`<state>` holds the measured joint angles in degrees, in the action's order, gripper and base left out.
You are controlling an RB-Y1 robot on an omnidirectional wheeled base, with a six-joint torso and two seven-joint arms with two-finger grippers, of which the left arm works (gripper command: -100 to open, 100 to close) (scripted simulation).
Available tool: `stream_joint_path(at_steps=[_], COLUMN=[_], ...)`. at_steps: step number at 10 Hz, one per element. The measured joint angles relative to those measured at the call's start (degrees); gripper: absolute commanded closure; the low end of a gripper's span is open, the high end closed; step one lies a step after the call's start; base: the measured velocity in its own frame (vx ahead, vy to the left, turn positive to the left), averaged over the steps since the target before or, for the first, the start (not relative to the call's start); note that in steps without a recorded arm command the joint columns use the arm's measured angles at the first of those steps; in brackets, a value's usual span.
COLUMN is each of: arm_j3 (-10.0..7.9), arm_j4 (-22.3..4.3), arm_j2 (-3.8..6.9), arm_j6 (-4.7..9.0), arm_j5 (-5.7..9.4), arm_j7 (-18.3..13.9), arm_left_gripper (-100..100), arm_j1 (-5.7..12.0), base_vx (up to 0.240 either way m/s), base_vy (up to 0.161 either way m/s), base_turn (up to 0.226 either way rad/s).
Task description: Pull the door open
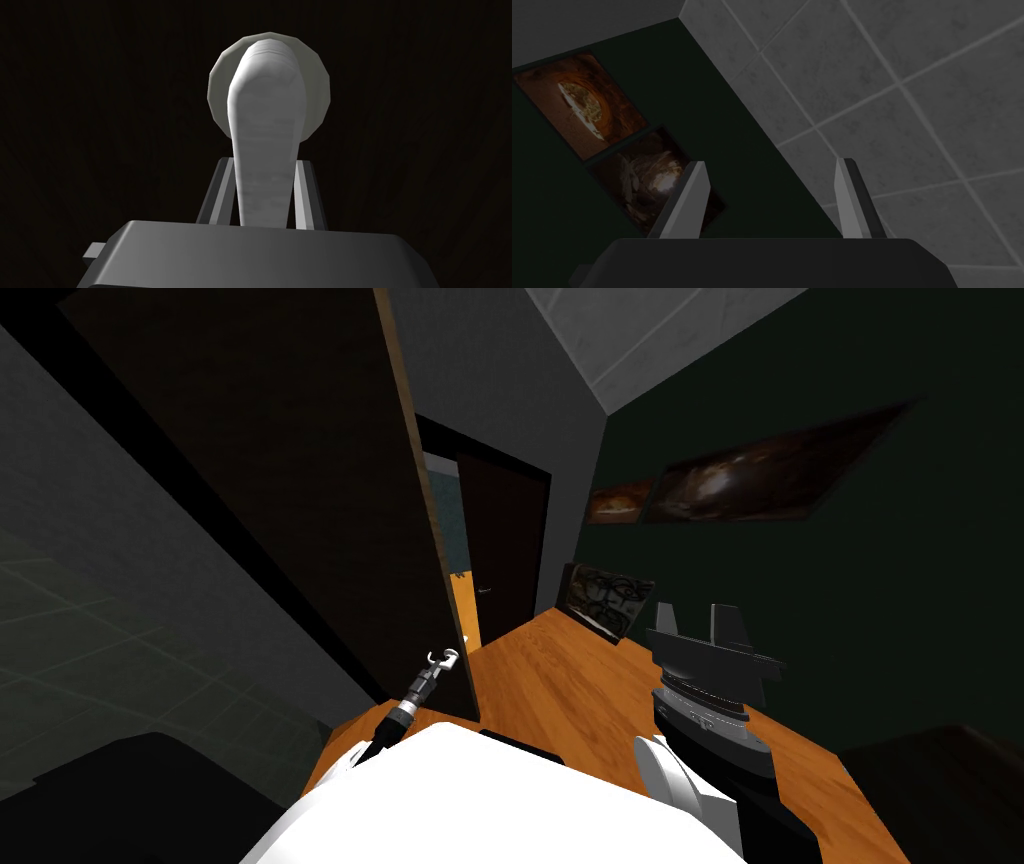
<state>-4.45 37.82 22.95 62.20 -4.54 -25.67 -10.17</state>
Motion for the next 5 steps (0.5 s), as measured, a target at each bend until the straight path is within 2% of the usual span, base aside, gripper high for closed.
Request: stream_joint_path(at_steps=[2, 3, 5], arm_j3=[-0.25, -0.31, -0.27], arm_j4=[-0.5, -0.9, -1.6], arm_j2=[0.71, 1.03, 1.17], arm_j6=[1.44, 2.06, 2.61], arm_j5=[0.14, 0.17, 0.06], arm_j7=[-0.7, -1.0, -1.1], arm_left_gripper=[100, 100, 100], arm_j1=[-0.81, -1.1, -1.24], base_vx=[-0.177, -0.075, -0.178], base_vy=[0.035, 0.014, 0.048], base_turn=[-0.164, -0.025, -0.161])
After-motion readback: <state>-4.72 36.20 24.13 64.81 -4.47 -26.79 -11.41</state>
